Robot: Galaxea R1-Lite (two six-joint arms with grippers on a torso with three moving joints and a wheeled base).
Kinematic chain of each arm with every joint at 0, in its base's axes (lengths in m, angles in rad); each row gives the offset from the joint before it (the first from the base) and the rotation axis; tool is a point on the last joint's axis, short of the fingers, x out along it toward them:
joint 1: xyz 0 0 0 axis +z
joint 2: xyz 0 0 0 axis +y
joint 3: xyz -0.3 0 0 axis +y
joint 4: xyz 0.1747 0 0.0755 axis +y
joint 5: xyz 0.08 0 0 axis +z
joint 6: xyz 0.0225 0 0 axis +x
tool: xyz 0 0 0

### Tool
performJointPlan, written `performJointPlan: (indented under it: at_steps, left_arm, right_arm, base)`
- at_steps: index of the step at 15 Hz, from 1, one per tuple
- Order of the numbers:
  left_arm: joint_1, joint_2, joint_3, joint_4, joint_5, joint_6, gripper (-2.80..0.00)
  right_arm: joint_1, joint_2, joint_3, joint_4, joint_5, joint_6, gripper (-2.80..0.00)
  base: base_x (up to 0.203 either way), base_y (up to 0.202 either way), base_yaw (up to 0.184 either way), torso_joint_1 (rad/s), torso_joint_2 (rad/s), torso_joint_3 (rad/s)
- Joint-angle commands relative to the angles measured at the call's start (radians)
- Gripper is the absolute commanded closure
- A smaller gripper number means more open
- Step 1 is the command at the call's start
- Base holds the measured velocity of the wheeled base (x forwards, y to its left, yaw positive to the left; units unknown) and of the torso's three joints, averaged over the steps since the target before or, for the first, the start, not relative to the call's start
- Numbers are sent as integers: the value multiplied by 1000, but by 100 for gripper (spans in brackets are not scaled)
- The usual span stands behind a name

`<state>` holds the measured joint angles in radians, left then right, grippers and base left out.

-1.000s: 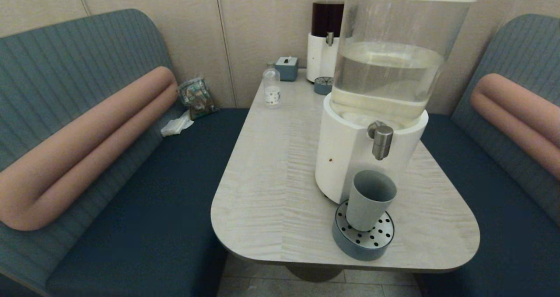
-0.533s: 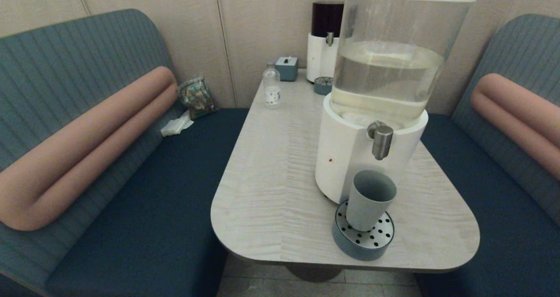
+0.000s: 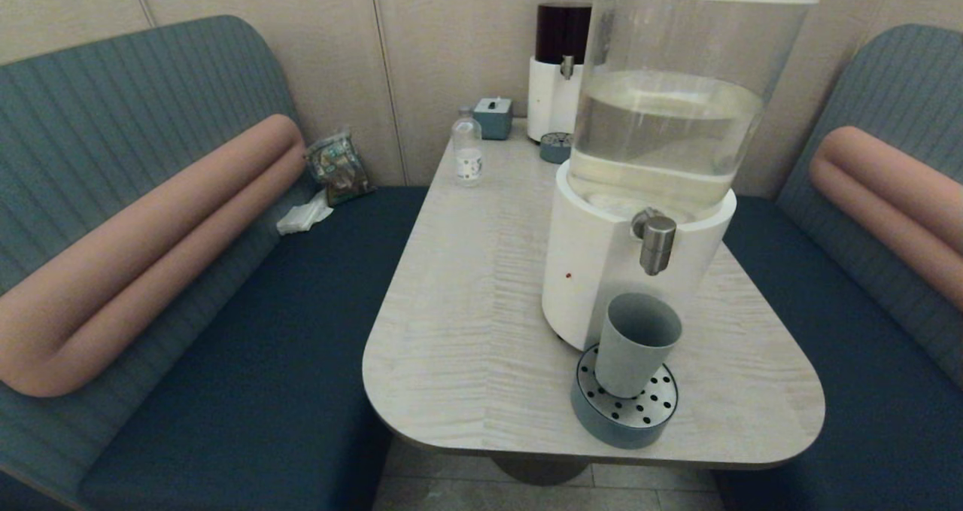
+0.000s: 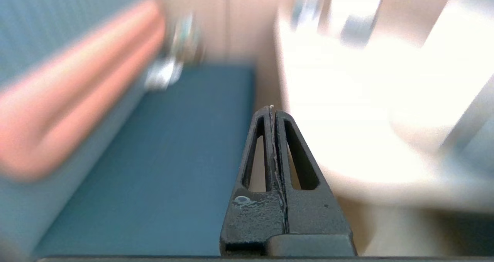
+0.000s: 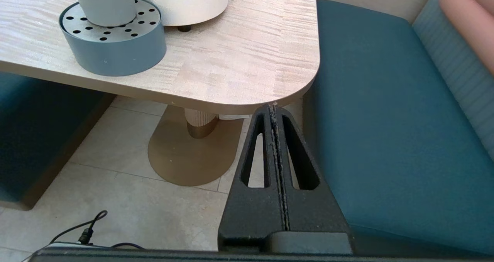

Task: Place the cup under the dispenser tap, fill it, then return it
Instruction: Place the cup next to the water dispenser

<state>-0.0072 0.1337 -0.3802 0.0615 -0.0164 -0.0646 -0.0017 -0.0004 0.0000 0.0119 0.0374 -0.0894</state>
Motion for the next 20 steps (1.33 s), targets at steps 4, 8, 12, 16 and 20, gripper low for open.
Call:
performJointPlan:
  at_steps: [4, 8, 12, 16, 20]
  left_arm:
    - [-4, 702, -579, -14, -45, -194, 0]
    - [-6, 1082, -547, -321, -339, -36, 0]
    - [-9, 1298, -148, -1024, -578, 60, -280]
    - [-41, 1502, 8, -1378, -718, 196, -280]
    - [-183, 1593, 14, -1437, -779, 277, -280]
  right_arm:
    - [0, 2, 0, 0, 1, -1, 0]
    - [0, 2, 0, 0, 1, -1, 0]
    - [0, 2, 0, 0, 1, -1, 0]
    - [0, 1, 0, 0, 1, -1, 0]
    - [0, 1, 0, 0, 1, -1, 0]
  base:
    - [0, 0, 0, 0, 0, 0]
    - [0, 0, 0, 0, 0, 0]
    - [0, 0, 0, 0, 0, 0]
    - [0, 0, 0, 0, 0, 0]
    - [0, 0, 0, 0, 0, 0]
